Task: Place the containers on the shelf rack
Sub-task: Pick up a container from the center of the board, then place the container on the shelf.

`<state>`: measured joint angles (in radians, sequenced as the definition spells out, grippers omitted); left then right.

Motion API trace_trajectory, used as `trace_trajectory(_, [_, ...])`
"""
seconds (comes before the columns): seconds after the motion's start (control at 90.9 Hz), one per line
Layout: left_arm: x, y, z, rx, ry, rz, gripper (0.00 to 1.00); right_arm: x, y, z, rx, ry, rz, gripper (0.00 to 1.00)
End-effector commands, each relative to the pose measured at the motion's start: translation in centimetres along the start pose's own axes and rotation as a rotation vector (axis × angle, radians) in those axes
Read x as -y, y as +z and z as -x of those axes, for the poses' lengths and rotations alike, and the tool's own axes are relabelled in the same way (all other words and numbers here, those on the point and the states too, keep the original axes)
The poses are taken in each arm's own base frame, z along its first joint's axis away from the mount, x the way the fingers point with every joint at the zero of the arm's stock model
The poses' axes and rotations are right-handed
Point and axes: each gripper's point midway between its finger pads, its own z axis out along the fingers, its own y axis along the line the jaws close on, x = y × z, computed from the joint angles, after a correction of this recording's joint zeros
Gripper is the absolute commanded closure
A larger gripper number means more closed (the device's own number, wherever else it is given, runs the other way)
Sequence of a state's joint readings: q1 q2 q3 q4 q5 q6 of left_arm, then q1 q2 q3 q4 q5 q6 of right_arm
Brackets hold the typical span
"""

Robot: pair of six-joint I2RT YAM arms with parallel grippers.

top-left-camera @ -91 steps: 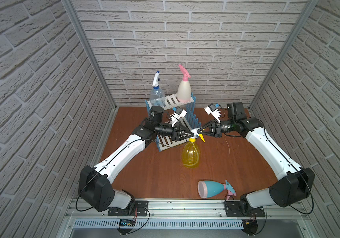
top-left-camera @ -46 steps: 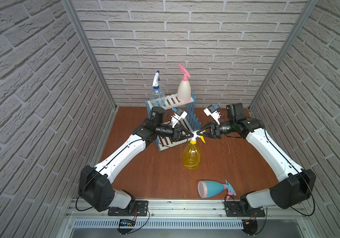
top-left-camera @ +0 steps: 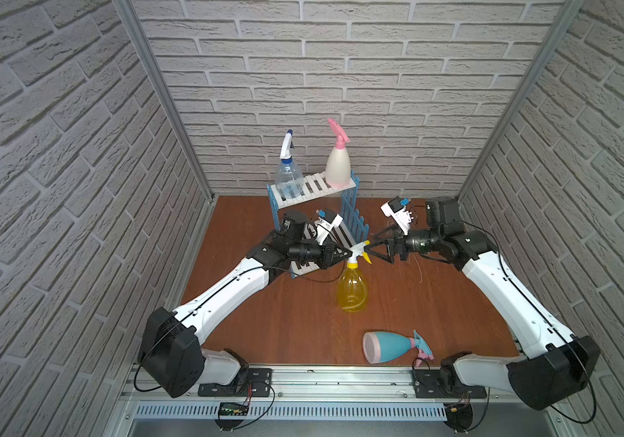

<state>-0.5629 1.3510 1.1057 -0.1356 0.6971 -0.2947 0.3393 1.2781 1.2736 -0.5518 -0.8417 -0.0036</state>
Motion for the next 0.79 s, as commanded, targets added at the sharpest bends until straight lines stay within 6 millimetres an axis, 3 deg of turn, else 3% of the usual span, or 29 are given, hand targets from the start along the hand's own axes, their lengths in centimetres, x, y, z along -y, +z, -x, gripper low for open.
trace_trajectory(0.0, [-1.5, -1.1, 1.0, 0.079, 0.074, 0.185, 1.0, 0.8, -1.7, 1.7, 0.113, -0.031, -0.145, 0.07])
trace_trajectory(0.176, [-4.0, -2.2, 0.7, 0.088, 0.165, 0.534, 1.0, 2.8, -4.2, 1.8, 0.233, -0.025, -0.352, 0.05])
trace_trajectory(0.407, [-8.5, -4.7, 1.3, 0.222, 0.091, 0.851, 1.0, 4.6, -6.5, 1.4, 0.36, 0.01, -0.518, 0.03])
trace_trajectory(0.627, [-11.2, -6.0, 2.5, 0.354, 0.08, 1.012, 1.0, 5.1, -9.3, 1.0, 0.491, 0.023, -0.628, 0.01])
trace_trajectory(0.781, [-12.9, -5.7, 3.1, 0.407, 0.071, 1.054, 1.0, 5.4, -9.7, 0.5, 0.521, 0.015, -0.651, 0.01])
